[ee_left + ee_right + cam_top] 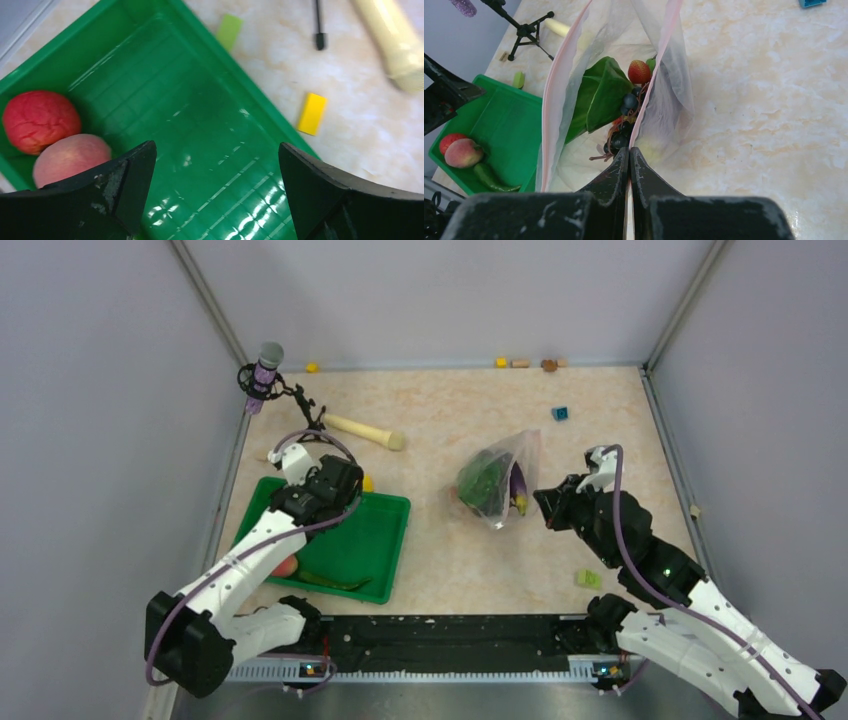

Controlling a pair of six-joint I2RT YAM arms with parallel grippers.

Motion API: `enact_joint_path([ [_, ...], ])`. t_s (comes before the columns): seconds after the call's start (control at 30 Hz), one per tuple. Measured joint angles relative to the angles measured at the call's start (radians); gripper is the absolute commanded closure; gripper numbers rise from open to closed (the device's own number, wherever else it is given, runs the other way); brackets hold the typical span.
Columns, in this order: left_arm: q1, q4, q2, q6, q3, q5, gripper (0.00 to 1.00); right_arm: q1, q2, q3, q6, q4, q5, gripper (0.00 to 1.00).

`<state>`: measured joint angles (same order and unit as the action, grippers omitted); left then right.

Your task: Place the food in the zip-top bag and seal the zipper

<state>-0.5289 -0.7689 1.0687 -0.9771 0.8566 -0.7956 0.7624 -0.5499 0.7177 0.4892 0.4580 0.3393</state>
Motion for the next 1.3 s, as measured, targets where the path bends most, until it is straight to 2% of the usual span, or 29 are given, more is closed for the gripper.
enact_joint_path([
  [0.3,0.208,-0.016,0.029,-0.088,-0.09,-0.033,0.03,0.0,-0.001,0.0,-0.004,0.0,0.004,1.0],
  [0.6,0.444,-0.016,-0.081,-0.178,-0.246,0.021,0.03,0.0,-0.002,0.0,-0.011,0.0,0.008,1.0],
  [0.93,0.488,-0.016,-0.099,-0.259,-0.284,0.021,0.03,0.0,-0.009,0.0,-0.018,0.003,0.029,1.0],
  [1.3,0.493,0.095,-0.008,-0.224,-0.304,0.097,0.04,0.0,-0.008,0.0,-0.018,0.005,0.056,1.0],
])
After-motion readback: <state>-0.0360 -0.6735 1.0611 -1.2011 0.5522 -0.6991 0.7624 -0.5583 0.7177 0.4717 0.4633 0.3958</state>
